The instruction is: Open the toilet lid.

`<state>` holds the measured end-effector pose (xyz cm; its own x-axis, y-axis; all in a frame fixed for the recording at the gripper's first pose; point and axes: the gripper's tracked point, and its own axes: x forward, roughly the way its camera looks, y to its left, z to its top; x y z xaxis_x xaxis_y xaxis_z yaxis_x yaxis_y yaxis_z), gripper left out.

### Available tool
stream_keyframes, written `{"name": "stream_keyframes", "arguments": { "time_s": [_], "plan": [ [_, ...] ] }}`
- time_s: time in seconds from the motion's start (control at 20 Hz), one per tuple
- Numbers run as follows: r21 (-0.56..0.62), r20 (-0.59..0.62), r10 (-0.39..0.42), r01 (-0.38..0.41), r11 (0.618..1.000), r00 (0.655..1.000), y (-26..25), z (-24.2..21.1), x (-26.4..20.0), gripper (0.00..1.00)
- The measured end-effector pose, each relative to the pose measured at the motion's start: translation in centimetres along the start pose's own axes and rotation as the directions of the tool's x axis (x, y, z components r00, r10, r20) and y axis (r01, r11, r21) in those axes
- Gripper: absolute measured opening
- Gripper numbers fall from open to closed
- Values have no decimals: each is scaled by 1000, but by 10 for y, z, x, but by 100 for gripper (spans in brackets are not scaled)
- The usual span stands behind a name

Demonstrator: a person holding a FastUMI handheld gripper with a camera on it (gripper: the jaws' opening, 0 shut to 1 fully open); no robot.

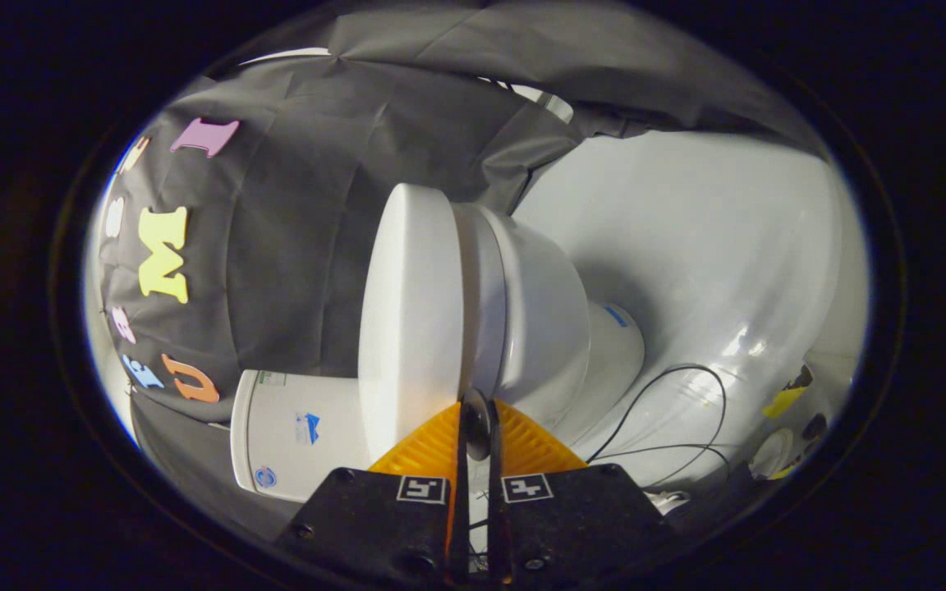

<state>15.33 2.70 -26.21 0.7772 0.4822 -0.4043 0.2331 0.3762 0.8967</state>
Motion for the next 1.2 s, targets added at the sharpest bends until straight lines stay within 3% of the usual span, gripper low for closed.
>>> {"name": "stream_keyframes", "arguments": {
  "time_s": [0.45,1.0,1.2],
  "plan": [
    [30,-19,-37,37,999,999,7,-3,-1,10],
    [30,-2,37,-37,999,999,29,3,-16,6],
    [-60,26,44,-42,997,999,50,-2,-22,6]
  ]
}}
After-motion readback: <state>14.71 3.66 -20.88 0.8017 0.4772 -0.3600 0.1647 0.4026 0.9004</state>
